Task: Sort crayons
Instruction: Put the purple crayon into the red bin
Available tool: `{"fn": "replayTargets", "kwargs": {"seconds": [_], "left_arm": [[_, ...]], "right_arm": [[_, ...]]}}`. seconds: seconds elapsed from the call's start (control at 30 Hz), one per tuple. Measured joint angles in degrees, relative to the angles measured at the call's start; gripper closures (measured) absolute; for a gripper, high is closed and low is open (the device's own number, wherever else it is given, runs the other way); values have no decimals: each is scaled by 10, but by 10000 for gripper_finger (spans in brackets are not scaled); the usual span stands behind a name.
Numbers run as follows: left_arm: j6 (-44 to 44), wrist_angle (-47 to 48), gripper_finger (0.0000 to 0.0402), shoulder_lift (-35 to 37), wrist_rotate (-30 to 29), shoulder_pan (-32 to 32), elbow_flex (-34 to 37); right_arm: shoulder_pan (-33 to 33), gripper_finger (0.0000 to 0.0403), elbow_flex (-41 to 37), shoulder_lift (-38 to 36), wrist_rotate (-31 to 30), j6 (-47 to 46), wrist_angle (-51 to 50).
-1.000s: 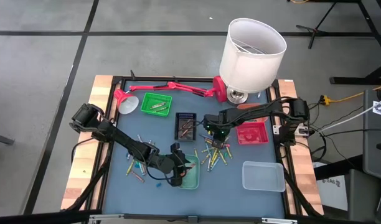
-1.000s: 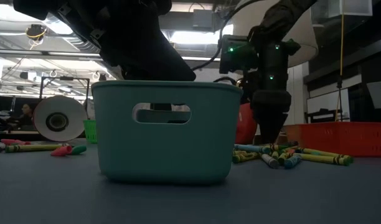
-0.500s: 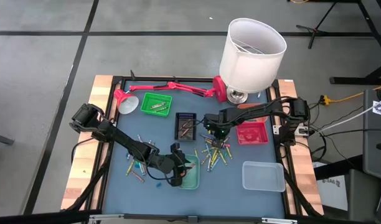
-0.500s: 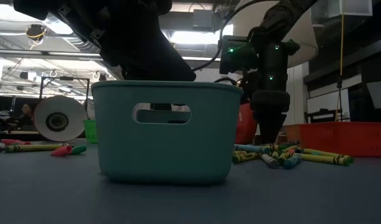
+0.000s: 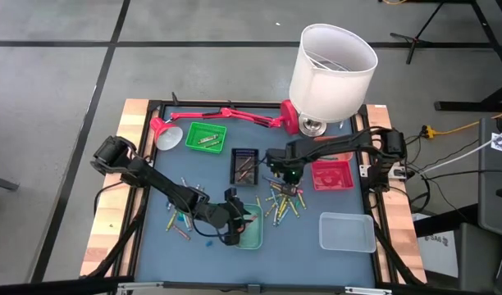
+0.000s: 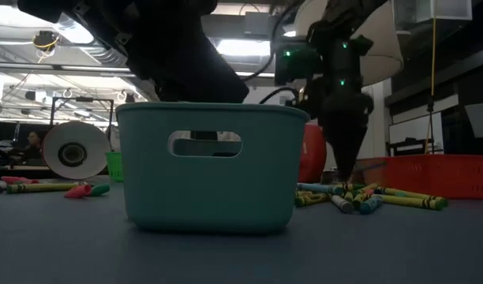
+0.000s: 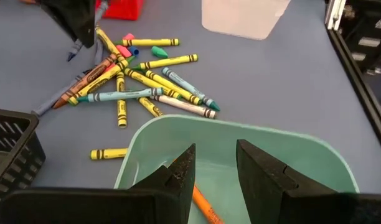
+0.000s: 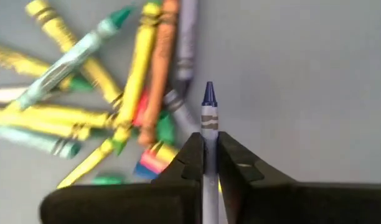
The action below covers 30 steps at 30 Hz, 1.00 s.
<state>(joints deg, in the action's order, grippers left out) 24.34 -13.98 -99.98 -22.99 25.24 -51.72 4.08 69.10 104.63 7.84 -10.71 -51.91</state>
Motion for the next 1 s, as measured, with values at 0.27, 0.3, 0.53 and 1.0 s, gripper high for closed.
{"fn": "replayTargets", "kwargs": {"seconds": [0.27,0.3,0.53,1.0], "left_arm": [[-29,53,302,59,16,0,0],[-30,64,302,69,16,0,0],[-7,165,302,144,26,3,0],[173,353,302,214,157,44,0]], "right_arm": [[-11,380,52,-35,29,37,-92],[-17,380,53,-46,28,38,-97],[-65,378,53,-118,-21,39,-142],[-121,377,-53,-235,-100,2,-156]]}}
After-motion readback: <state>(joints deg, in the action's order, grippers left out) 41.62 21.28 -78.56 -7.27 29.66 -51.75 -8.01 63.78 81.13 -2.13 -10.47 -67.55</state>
